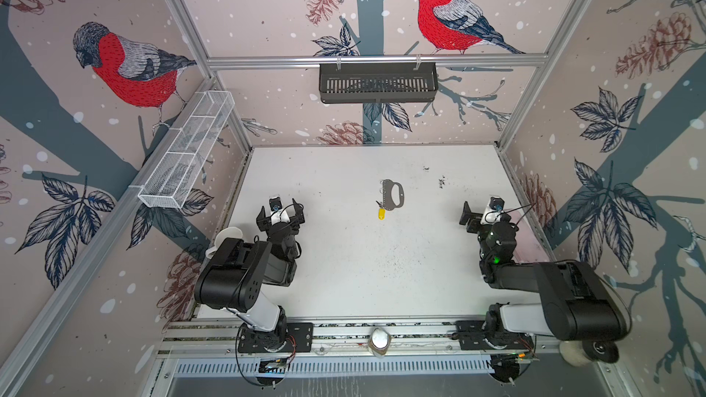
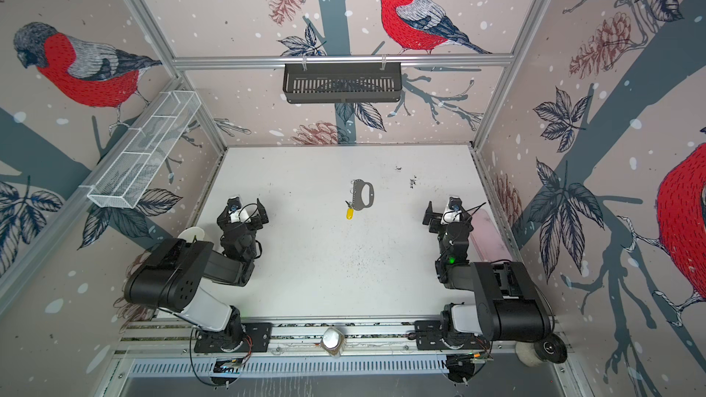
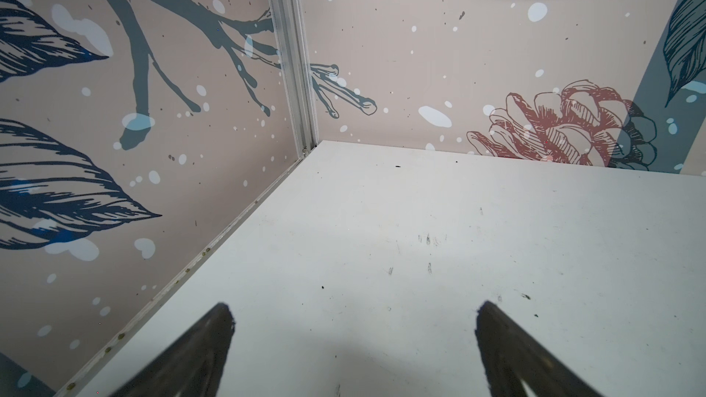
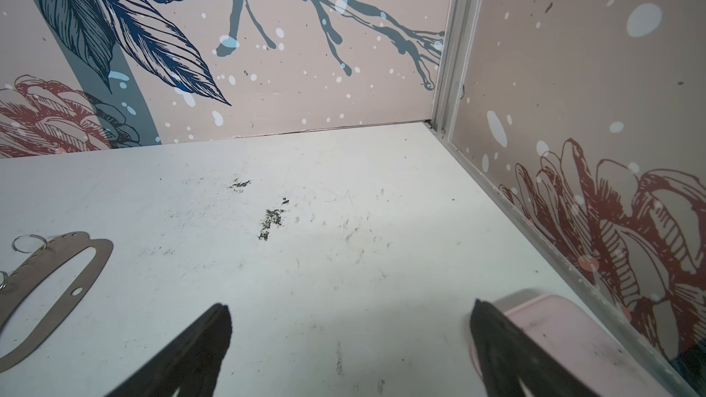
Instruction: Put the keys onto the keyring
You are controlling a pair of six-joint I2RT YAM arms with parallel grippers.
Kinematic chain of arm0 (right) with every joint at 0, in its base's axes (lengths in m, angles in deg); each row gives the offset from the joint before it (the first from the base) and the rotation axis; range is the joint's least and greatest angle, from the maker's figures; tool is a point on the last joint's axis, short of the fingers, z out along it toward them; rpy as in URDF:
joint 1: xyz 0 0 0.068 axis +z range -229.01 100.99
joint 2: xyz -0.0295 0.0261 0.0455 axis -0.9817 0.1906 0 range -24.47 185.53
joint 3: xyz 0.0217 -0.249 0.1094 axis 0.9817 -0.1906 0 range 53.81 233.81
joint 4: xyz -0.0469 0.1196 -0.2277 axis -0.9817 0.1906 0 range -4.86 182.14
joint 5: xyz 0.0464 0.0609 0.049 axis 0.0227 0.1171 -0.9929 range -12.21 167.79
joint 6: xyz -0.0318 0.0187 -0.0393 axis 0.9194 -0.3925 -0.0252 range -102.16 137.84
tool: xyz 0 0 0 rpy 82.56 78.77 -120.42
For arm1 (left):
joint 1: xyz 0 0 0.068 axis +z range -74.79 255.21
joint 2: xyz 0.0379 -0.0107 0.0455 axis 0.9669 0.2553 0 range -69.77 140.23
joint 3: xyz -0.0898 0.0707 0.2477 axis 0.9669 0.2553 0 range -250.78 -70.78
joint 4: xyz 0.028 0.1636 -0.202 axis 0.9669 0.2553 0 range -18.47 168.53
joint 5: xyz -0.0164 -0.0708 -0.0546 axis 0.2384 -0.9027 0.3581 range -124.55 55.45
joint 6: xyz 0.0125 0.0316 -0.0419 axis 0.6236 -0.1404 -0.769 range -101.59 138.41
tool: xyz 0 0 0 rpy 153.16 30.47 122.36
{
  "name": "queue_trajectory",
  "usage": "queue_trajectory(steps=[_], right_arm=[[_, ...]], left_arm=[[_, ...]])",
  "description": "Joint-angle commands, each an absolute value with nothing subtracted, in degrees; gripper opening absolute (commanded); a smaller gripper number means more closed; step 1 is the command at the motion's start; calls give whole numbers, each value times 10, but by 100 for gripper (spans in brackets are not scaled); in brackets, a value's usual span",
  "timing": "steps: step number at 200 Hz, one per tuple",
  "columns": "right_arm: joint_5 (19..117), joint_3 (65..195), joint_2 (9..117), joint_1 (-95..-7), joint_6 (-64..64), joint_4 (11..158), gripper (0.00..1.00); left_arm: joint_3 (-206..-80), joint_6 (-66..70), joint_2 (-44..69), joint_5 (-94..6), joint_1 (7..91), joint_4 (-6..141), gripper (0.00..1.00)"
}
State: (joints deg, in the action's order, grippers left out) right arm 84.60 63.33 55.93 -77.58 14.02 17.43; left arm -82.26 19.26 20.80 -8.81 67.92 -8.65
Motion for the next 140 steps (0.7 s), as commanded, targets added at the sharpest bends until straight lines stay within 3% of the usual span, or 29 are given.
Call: queue_trajectory(steps=[1, 140], right_arm=[[818, 653, 602, -776, 160, 143, 100], [832, 673, 614, -786, 141, 168, 100]], left_arm=[[-824, 188, 208, -80, 680, -92, 99], [-824, 188, 208, -81, 680, -93, 99]])
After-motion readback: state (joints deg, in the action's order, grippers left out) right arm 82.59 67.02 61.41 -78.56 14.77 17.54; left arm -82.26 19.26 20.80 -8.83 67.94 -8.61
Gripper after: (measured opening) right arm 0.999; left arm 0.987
